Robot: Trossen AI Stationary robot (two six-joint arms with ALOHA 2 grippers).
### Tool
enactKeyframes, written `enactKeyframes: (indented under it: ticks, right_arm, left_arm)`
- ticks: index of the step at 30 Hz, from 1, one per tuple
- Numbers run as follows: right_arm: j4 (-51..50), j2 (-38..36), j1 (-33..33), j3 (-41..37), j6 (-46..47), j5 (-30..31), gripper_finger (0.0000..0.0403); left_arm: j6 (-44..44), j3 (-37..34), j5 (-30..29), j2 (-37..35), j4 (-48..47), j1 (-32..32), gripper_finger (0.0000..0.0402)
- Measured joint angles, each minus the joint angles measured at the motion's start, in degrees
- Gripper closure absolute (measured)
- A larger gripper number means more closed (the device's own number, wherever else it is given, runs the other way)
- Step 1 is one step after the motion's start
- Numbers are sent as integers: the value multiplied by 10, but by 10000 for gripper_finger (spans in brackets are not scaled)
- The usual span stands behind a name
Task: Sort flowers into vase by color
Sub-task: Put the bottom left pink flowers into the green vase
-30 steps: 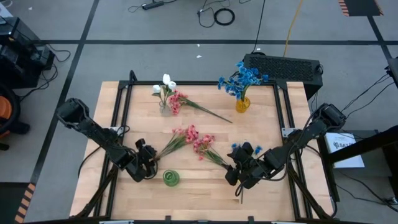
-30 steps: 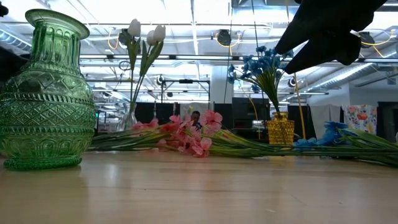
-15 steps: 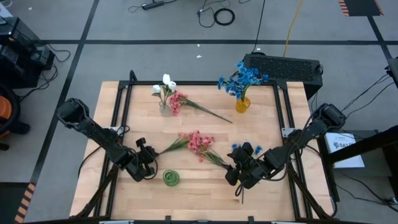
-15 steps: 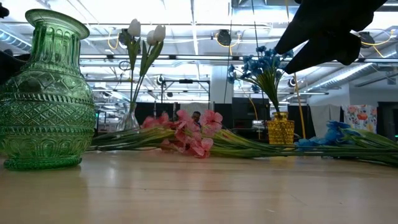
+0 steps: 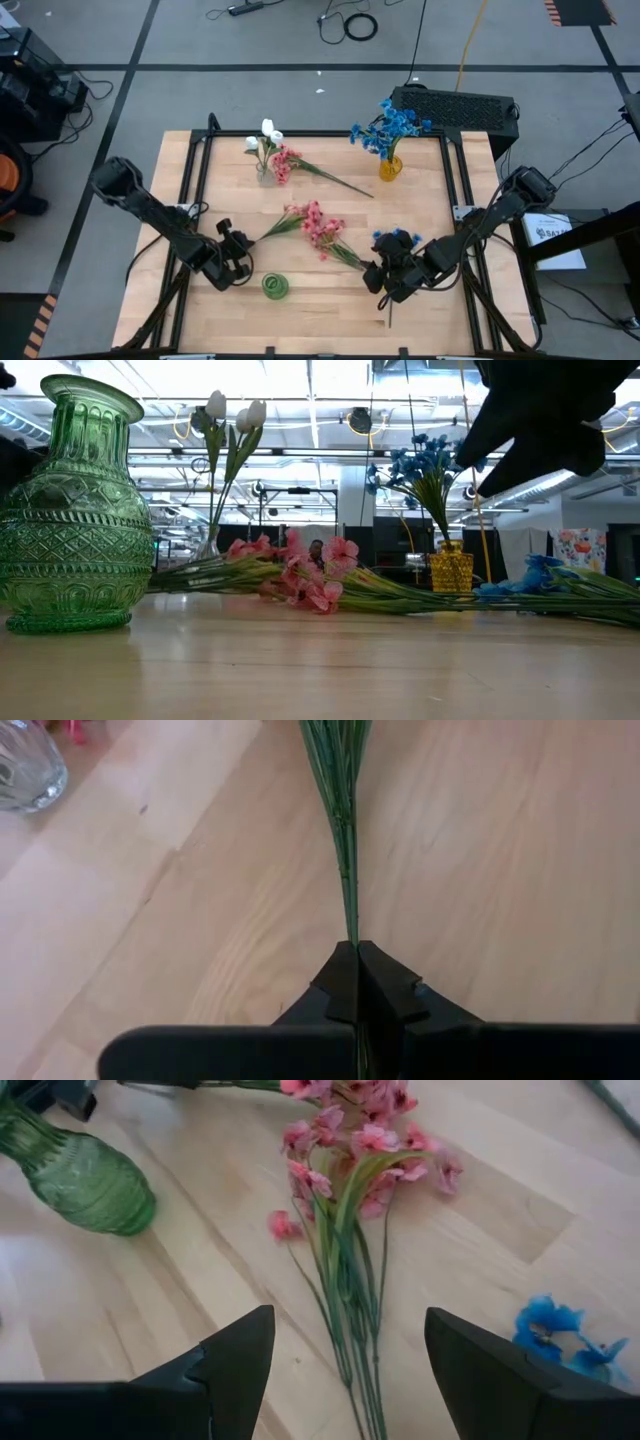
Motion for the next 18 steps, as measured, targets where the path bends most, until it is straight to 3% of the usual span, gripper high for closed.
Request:
enactKeyframes:
  ticks: [7,12,18]
  right_arm:
    - [0,2,0,0,-18,7,151]
    - [-52,2,0,14,14,-12,151]
    - [-38,1,0,15,-3,2,151]
  left_arm:
    - [19,0,-28,-64,-1,0,400]
    - [66,0,-32,-132,-1,0,401]
    - [133,6,-39,-215,2,-1,401]
